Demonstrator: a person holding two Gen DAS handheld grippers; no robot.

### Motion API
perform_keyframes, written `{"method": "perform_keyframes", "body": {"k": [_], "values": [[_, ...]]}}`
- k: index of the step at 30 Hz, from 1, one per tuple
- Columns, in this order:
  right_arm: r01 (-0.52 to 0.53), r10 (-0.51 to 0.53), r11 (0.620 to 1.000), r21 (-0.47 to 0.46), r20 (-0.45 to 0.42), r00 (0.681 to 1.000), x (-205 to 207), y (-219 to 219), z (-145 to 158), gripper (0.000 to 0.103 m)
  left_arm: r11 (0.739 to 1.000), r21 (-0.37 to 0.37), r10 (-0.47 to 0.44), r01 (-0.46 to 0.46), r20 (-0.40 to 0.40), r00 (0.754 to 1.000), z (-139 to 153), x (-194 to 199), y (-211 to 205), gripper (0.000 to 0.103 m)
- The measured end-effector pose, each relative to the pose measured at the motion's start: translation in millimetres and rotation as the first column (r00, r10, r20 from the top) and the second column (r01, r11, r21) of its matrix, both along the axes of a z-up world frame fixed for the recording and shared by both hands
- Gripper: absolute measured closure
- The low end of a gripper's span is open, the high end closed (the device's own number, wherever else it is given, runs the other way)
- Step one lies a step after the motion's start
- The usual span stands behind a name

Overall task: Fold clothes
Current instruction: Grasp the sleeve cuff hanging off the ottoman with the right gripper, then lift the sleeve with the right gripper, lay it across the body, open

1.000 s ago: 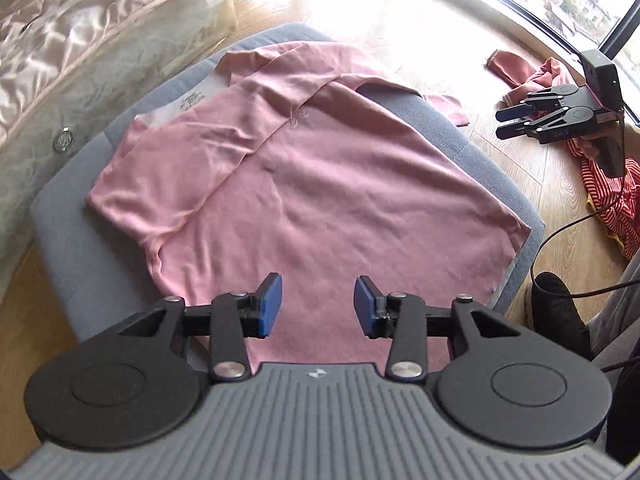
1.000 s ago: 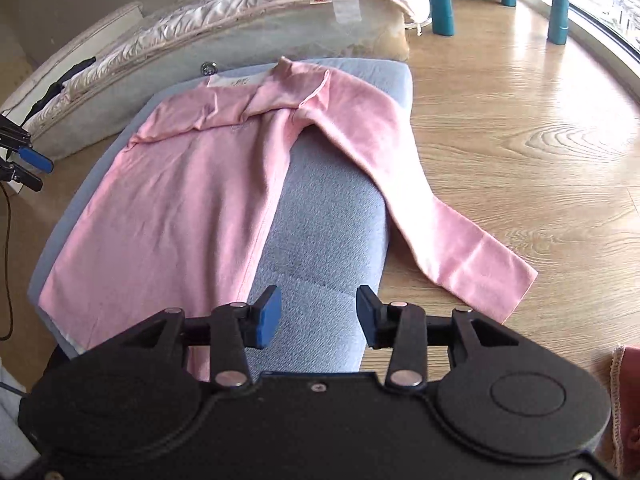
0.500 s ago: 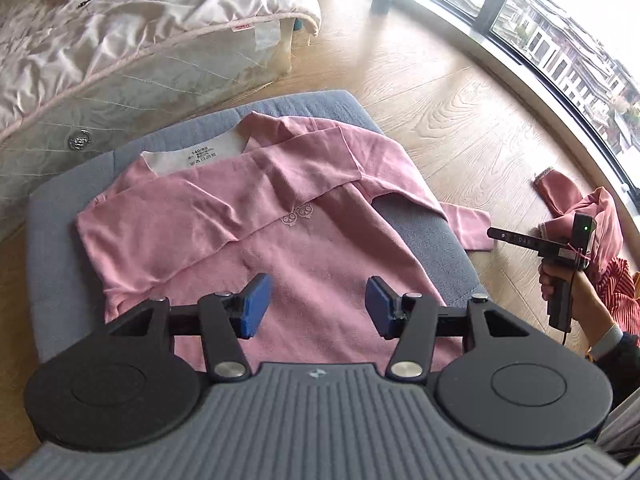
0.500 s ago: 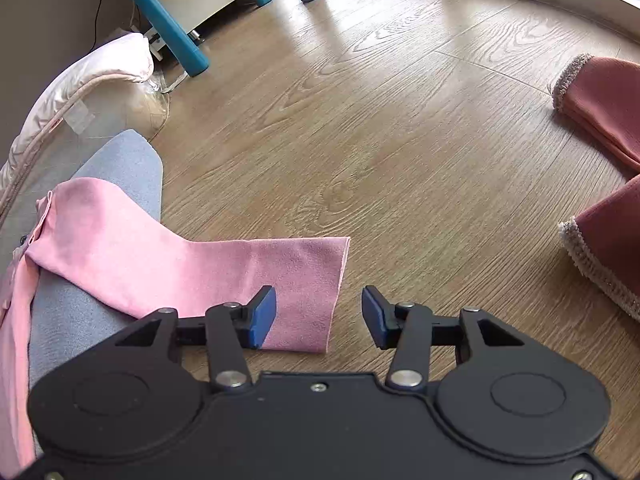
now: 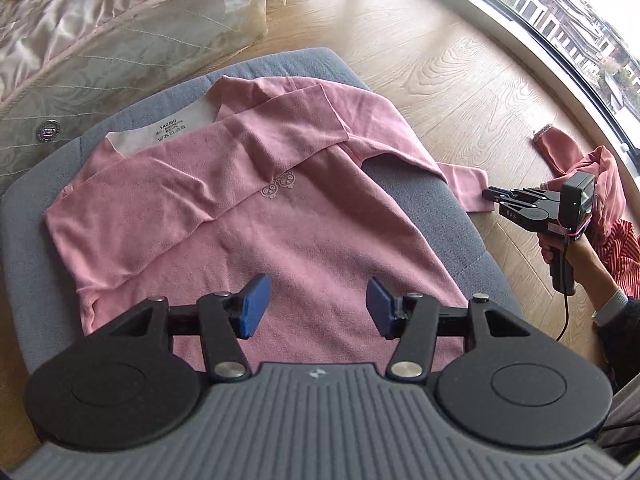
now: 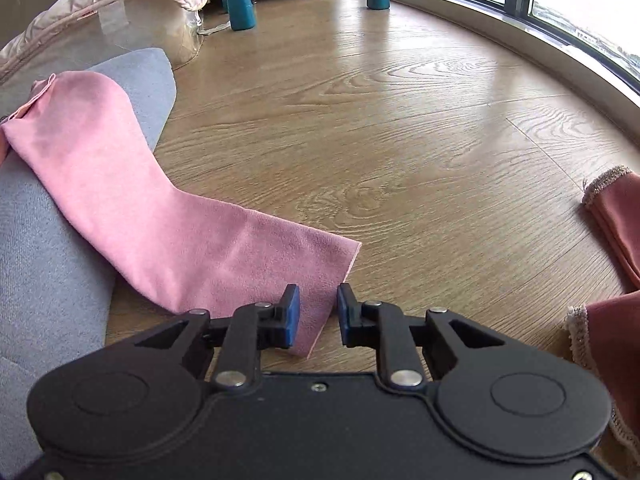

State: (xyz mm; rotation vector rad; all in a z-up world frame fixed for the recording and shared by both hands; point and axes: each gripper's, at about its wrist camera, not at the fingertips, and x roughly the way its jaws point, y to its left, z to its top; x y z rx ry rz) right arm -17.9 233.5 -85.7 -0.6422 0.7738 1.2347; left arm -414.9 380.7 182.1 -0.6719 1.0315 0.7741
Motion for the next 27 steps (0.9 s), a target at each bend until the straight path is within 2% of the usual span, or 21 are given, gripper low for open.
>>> {"method": "perform_keyframes", "body": {"k": [2, 5, 9, 14, 18, 21, 24, 25, 27], "values": [[-0.023, 0.023, 1.000, 0.002, 0.005, 1.000, -1, -1, -1, 0.097, 1.000, -0.005, 0.000, 0.000, 0.009, 1.000, 2, -5, 1, 0.043], [-0.002, 0.003, 0.999, 0.032, -0.033, 0.999, 3, -4, 6, 0.099, 1.000, 0.012, -0.011, 0.010, 0.002, 1.000, 4, -11, -2, 0.043], [-0.038, 0.039, 0.989, 0.143, -0.001, 0.999, -13, -8, 55, 0.099, 0.999, 0.044, -0.012, 0.012, -0.002, 1.000, 10, -20, -2, 0.043], [-0.165, 0.166, 0.963, 0.212, 0.014, 0.986, -42, 3, 121, 0.099, 0.998, 0.050, -0.044, 0.041, 0.073, 0.996, 30, -37, 6, 0.043], [-0.324, 0.313, 0.932, 0.163, 0.088, 0.946, -71, 35, 168, 0.099, 0.996, 0.089, 0.019, -0.024, 0.061, 0.998, 39, -60, 16, 0.043], [-0.419, 0.406, 0.900, 0.120, 0.115, 0.906, -102, 68, 212, 0.099, 0.995, 0.070, 0.066, -0.070, 0.058, 0.996, 44, -77, 23, 0.043], [-0.518, 0.501, 0.852, 0.072, 0.176, 0.848, -151, 102, 246, 0.099, 0.991, 0.060, 0.111, -0.120, 0.129, 0.985, 56, -97, 29, 0.043], [-0.559, 0.539, 0.828, 0.050, 0.202, 0.817, -176, 118, 255, 0.099, 0.988, 0.060, 0.129, -0.139, 0.150, 0.980, 60, -104, 30, 0.043], [-0.615, 0.594, 0.788, 0.031, 0.228, 0.772, -217, 139, 262, 0.099, 0.983, 0.062, 0.161, -0.175, 0.186, 0.969, 70, -116, 32, 0.041]]}}
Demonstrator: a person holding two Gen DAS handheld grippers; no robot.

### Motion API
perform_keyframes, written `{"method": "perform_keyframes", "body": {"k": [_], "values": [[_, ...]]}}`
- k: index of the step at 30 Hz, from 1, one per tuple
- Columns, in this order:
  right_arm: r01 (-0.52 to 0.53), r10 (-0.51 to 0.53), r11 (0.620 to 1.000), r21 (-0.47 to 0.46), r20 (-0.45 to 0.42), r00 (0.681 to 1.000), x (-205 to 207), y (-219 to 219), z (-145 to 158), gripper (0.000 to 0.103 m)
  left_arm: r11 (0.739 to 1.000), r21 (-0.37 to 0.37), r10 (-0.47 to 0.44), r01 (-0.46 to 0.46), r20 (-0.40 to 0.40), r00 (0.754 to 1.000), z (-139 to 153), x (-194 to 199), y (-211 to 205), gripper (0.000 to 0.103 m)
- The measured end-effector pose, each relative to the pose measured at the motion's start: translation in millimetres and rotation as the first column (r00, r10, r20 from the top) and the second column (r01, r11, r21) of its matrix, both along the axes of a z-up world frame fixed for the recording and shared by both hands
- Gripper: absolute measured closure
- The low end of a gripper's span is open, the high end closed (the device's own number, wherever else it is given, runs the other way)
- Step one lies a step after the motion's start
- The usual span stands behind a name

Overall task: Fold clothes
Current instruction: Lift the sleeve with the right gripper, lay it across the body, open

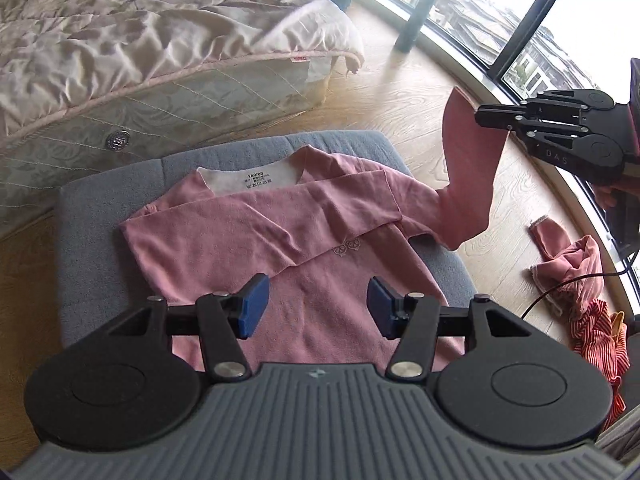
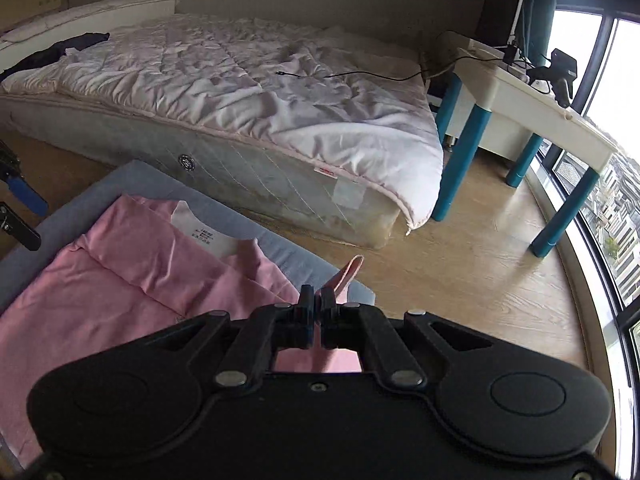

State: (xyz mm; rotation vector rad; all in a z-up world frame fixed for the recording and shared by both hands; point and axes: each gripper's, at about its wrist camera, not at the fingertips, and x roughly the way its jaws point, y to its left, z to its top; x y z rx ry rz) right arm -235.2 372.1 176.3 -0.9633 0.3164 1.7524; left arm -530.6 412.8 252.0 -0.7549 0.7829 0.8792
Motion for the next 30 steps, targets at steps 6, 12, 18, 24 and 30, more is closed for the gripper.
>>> {"method": "perform_keyframes", "body": {"k": [6, 12, 18, 24, 30], "values": [[-0.139, 0.143, 0.989, 0.057, -0.073, 0.987, -119, 33, -33, 0.099, 1.000, 0.028, 0.006, -0.005, -0.033, 0.999, 8, -18, -7, 0.037], [-0.156, 0.144, 0.988, -0.016, -0.302, 0.942, -195, 59, -90, 0.099, 1.000, 0.001, -0.002, 0.002, -0.124, 0.992, -9, -33, -16, 0.037], [-0.147, 0.126, 0.989, -0.032, -0.363, 0.923, -218, 57, -109, 0.097, 0.996, -0.065, 0.054, -0.062, -0.123, 0.991, -26, -52, -9, 0.037], [0.064, -0.071, 0.997, -0.029, -0.381, 0.922, -146, 39, -135, 0.075, 0.994, -0.033, 0.101, -0.106, -0.111, 0.989, -28, -42, 11, 0.037], [0.249, -0.256, 0.966, -0.074, -0.446, 0.858, -76, -8, -179, 0.065, 0.987, -0.077, 0.137, -0.141, -0.054, 0.989, -43, -12, 39, 0.034]]}}
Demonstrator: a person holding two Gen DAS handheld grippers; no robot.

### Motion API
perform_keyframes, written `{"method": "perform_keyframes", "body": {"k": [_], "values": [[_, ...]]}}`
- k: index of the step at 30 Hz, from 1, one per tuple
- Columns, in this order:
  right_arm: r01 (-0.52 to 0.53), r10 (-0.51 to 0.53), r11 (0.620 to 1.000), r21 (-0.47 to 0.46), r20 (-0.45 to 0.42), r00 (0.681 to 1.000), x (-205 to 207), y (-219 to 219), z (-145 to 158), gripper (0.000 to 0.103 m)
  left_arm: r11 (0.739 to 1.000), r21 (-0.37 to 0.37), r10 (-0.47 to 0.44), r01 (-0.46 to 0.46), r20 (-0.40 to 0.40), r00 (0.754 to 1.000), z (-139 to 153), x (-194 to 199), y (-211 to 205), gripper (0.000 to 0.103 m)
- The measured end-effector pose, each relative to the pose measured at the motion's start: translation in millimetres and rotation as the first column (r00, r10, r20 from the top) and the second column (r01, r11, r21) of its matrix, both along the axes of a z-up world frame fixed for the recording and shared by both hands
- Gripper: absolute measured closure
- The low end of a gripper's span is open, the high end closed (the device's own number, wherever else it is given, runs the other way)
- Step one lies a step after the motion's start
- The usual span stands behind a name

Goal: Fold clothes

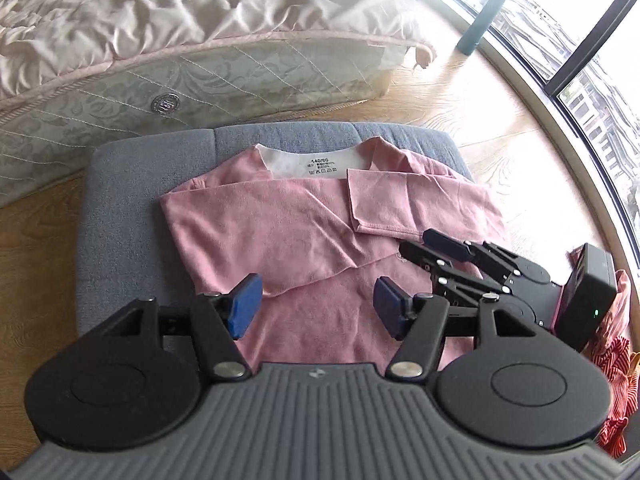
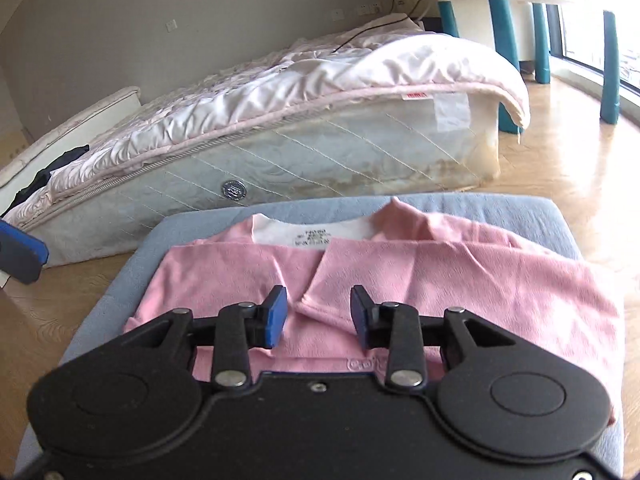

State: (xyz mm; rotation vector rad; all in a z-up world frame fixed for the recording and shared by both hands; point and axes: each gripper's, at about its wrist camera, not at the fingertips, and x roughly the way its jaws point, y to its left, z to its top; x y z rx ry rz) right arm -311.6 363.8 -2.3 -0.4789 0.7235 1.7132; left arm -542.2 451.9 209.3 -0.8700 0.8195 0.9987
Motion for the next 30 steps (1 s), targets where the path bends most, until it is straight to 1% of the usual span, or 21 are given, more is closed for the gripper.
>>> {"method": "perform_keyframes", "body": {"k": [3, 7, 8, 10, 12, 13, 14, 15, 16, 18, 19, 21, 23, 24, 26, 27, 29, 30], "values": [[0.030, -0.030, 1.000, -0.001, -0.028, 0.999, 8, -18, -2, 0.061, 1.000, -0.018, 0.021, -0.020, 0.048, 0.999, -11, 23, 14, 0.029], [0.066, -0.067, 0.998, -0.021, -0.024, 0.997, 4, -29, 5, 0.053, 0.994, -0.067, 0.096, -0.090, 0.095, 0.991, -31, 50, 30, 0.029], [0.066, -0.066, 0.997, -0.030, -0.019, 0.998, 4, -29, 8, 0.053, 0.991, -0.076, 0.115, -0.108, 0.103, 0.988, -36, 54, 34, 0.029], [0.064, -0.064, 0.998, -0.010, -0.016, 0.998, 6, -28, 12, 0.053, 0.985, -0.094, 0.153, -0.142, 0.118, 0.981, -45, 61, 42, 0.029], [0.064, -0.062, 0.998, 0.020, -0.093, 0.994, 17, -27, 12, 0.052, 0.981, -0.110, 0.173, -0.160, 0.123, 0.977, -57, 65, 48, 0.029], [0.049, -0.044, 0.998, 0.027, -0.155, 0.987, 24, -29, 10, 0.052, 0.979, -0.125, 0.178, -0.162, 0.129, 0.975, -63, 65, 50, 0.029], [0.047, -0.043, 0.999, 0.018, -0.189, 0.981, 29, -30, 9, 0.052, 0.973, -0.150, 0.196, -0.175, 0.133, 0.972, -71, 66, 52, 0.029], [0.045, -0.043, 0.999, 0.007, -0.202, 0.978, 32, -33, 9, 0.052, 0.968, -0.165, 0.211, -0.188, 0.140, 0.967, -76, 67, 53, 0.029], [0.032, -0.031, 0.999, 0.002, -0.199, 0.980, 36, -36, 9, 0.051, 0.964, -0.178, 0.224, -0.196, 0.153, 0.963, -83, 68, 55, 0.029], [-0.023, 0.019, 0.999, -0.025, -0.148, 0.989, 43, -41, 10, 0.043, 0.954, -0.209, 0.252, -0.215, 0.172, 0.952, -95, 73, 60, 0.029], [-0.043, 0.037, 0.998, -0.045, -0.120, 0.992, 46, -42, 10, 0.042, 0.952, -0.211, 0.262, -0.223, 0.177, 0.949, -100, 75, 63, 0.029], [-0.029, 0.022, 0.995, -0.100, -0.072, 0.997, 57, -44, 7, 0.042, 0.949, -0.209, 0.272, -0.237, 0.159, 0.949, -109, 78, 67, 0.029], [0.010, -0.021, 0.995, -0.102, -0.106, 0.994, 75, -49, 3, 0.042, 0.944, -0.229, 0.273, -0.237, 0.139, 0.952, -115, 84, 71, 0.030], [0.030, -0.043, 0.994, -0.103, -0.123, 0.991, 84, -51, 2, 0.042, 0.941, -0.246, 0.272, -0.231, 0.147, 0.951, -120, 86, 74, 0.031], [0.074, -0.091, 0.993, -0.096, -0.187, 0.978, 101, -54, 0, 0.041, 0.934, -0.265, 0.289, -0.240, 0.166, 0.943, -124, 87, 77, 0.031], [0.107, -0.124, 0.989, -0.101, -0.181, 0.976, 104, -53, 1, 0.034, 0.938, -0.260, 0.278, -0.228, 0.172, 0.945, -123, 90, 78, 0.031], [0.163, -0.180, 0.980, -0.110, -0.164, 0.970, 110, -52, 4, 0.032, 0.946, -0.252, 0.255, -0.205, 0.184, 0.949, -121, 94, 80, 0.031], [0.160, -0.176, 0.982, -0.103, -0.178, 0.968, 111, -51, 5, 0.032, 0.949, -0.247, 0.244, -0.194, 0.189, 0.951, -120, 96, 80, 0.031]]}}
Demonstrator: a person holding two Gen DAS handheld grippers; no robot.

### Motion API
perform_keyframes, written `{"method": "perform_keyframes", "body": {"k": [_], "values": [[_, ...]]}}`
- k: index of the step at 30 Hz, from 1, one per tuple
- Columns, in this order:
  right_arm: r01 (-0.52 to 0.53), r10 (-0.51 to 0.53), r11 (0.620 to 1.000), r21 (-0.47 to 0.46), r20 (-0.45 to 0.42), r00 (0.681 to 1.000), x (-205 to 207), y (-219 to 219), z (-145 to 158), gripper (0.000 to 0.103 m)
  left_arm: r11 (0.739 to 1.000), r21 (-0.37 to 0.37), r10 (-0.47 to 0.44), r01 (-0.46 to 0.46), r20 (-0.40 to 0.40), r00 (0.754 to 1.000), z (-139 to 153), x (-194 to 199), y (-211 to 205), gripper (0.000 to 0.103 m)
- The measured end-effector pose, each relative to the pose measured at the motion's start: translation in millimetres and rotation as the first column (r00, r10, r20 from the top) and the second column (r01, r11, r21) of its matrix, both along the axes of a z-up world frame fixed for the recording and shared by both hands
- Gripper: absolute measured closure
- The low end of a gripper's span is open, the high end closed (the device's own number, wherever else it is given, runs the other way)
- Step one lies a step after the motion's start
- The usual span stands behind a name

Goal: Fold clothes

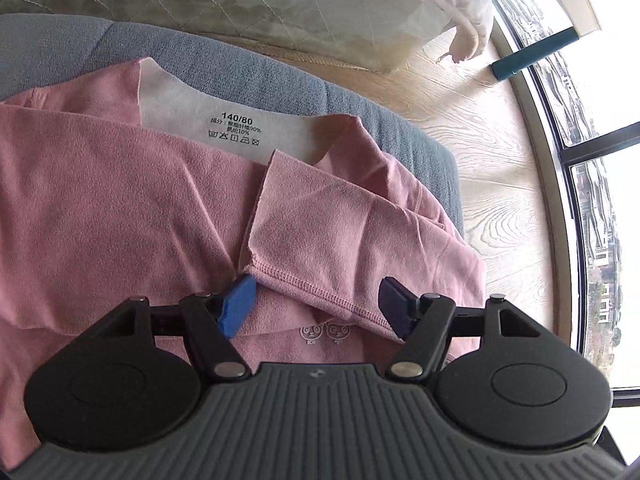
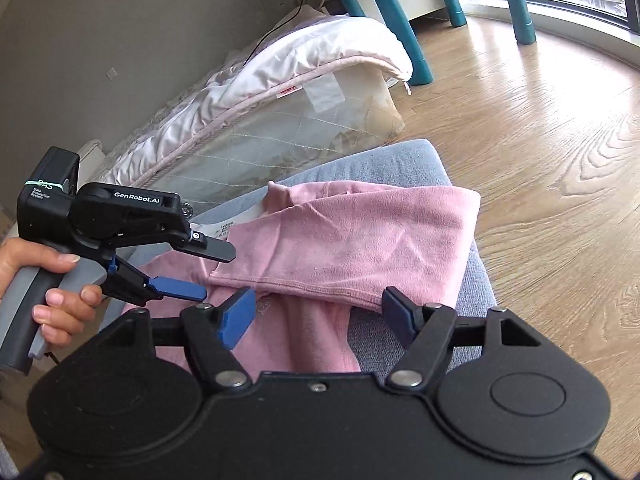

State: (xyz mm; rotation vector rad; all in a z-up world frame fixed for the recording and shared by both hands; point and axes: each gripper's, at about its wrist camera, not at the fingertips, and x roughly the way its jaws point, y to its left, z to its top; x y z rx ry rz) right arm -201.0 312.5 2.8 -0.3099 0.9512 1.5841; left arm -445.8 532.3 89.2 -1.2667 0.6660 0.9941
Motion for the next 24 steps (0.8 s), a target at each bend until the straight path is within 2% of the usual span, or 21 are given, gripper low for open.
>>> {"method": "perform_keyframes", "body": {"k": [3, 7, 10, 15, 17, 19, 22, 24], "values": [[-0.063, 0.065, 0.997, 0.036, -0.068, 0.996, -3, 1, 1, 0.032, 1.000, -0.004, -0.013, 0.013, -0.002, 1.000, -4, 2, 2, 0.031], [-0.136, 0.139, 0.989, 0.051, -0.079, 0.987, -15, 4, 2, 0.031, 0.999, -0.028, -0.024, 0.025, 0.016, 1.000, -13, 4, 4, 0.031], [-0.190, 0.193, 0.980, 0.053, -0.071, 0.979, -22, 6, 1, 0.029, 0.999, -0.014, -0.041, 0.041, 0.011, 0.999, -11, 6, 6, 0.031], [-0.173, 0.175, 0.984, 0.032, -0.103, 0.979, -17, 6, -8, 0.028, 0.998, -0.006, -0.069, 0.069, -0.003, 0.998, -15, 7, 8, 0.032], [-0.159, 0.160, 0.987, 0.024, -0.104, 0.982, -17, 7, -9, 0.028, 0.995, 0.020, -0.097, 0.098, -0.058, 0.994, -14, 12, 9, 0.046], [-0.162, 0.162, 0.987, 0.013, -0.105, 0.981, -18, 8, -9, 0.027, 0.993, 0.033, -0.111, 0.114, -0.089, 0.990, -13, 14, 10, 0.074], [-0.174, 0.177, 0.984, 0.028, -0.116, 0.977, -22, 8, -6, 0.027, 0.993, 0.036, -0.108, 0.111, -0.094, 0.990, -11, 10, 13, 0.087], [-0.181, 0.184, 0.983, 0.036, -0.126, 0.975, -23, 8, -4, 0.027, 0.994, 0.045, -0.098, 0.102, -0.090, 0.991, -7, 8, 15, 0.091]]}}
